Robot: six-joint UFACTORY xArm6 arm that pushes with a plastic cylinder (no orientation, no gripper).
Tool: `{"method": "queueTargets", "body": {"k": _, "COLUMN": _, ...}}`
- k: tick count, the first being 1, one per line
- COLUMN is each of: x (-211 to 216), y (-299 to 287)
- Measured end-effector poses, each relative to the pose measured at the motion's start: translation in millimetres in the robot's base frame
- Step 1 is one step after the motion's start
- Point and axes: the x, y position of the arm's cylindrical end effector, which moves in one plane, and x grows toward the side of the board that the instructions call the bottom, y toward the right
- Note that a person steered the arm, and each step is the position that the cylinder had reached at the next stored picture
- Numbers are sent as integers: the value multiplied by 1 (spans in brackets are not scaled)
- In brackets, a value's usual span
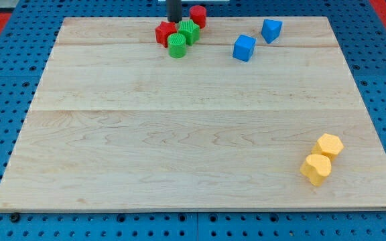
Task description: Push the red blocks to the right side
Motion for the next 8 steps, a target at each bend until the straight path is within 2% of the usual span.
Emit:
{"method": "queueTargets", "body": {"k": 1, "x": 3, "y": 26}}
{"method": "queueTargets", "body": {"k": 2, "x": 32, "y": 19}}
{"method": "queueTargets", "body": {"k": 3, "x": 84, "y": 12}}
{"method": "queueTargets", "body": {"k": 4, "x": 111, "y": -19}}
{"method": "queueTargets", "body": {"k": 5, "x": 92, "y": -98}}
{"method": "queueTargets", "body": {"k": 6, "x": 63, "y": -71}}
{"method": "queueTargets", "body": {"k": 7, "x": 62, "y": 21}}
{"method": "queueTargets", "body": {"k": 8, "x": 69, "y": 73}}
